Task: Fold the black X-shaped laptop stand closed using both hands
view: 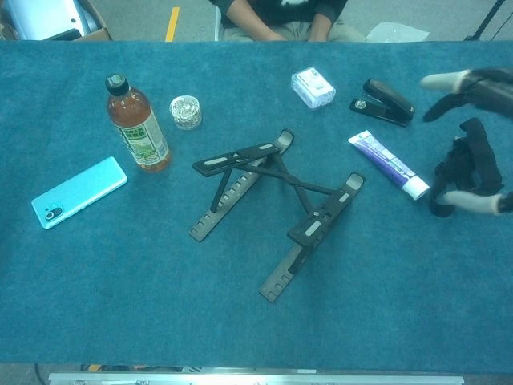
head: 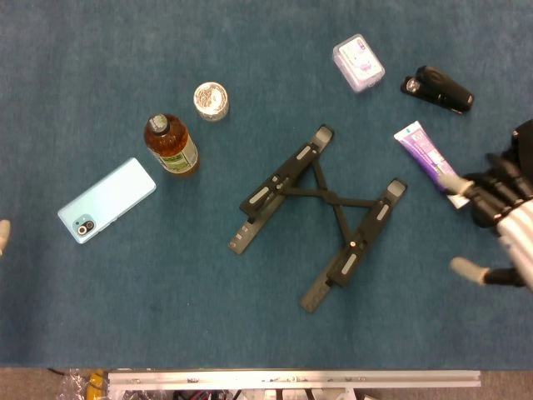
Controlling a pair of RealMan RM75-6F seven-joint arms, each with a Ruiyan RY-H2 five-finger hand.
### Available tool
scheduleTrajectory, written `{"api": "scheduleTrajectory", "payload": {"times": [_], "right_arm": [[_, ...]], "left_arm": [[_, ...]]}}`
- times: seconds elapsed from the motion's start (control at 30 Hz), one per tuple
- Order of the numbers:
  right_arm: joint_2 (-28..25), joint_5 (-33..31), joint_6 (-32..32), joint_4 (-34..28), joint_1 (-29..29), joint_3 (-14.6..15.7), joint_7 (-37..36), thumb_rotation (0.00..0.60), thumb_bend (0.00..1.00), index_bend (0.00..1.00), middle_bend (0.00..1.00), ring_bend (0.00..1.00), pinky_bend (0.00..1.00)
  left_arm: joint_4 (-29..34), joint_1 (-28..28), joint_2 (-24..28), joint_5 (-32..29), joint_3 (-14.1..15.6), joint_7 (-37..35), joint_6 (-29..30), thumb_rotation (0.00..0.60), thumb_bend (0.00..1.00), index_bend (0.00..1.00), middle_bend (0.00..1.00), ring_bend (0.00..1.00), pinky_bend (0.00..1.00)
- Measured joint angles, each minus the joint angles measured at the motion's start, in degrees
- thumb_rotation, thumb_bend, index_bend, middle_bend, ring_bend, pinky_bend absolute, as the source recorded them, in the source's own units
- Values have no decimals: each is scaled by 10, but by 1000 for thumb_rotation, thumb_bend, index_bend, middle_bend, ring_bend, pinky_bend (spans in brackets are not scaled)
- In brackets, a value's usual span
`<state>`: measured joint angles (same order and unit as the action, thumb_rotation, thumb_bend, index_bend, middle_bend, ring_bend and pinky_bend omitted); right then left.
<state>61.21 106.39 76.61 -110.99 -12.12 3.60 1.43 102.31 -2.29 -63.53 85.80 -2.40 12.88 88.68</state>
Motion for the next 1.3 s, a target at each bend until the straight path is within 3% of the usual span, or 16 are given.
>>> {"api": "scheduleTrajectory", "payload": {"times": [0.23, 0.63, 0.9, 1.3], "right_arm": [[36, 22, -51, -23, -25, 6, 48, 600, 3, 101, 272, 156, 56], [125, 6, -105, -22, -45, -1, 155, 600, 0, 44, 213, 62, 57], [204, -44, -151, -1, -60, -16, 232, 600, 0, 39, 210, 58, 57], [271, -63, -175, 60, -90, -25, 256, 600, 4, 38, 210, 57, 57]], "left_arm": [[8, -1, 6, 3, -2, 4, 2, 600, 276, 185, 166, 144, 141], [3, -4, 10, -6, -5, -2, -5, 600, 276, 185, 166, 144, 141], [-7, -3, 10, -14, -6, -13, -7, 600, 276, 185, 166, 144, 141], [-15, -2, 9, -20, -6, -21, -8, 600, 275, 185, 167, 144, 141]]}}
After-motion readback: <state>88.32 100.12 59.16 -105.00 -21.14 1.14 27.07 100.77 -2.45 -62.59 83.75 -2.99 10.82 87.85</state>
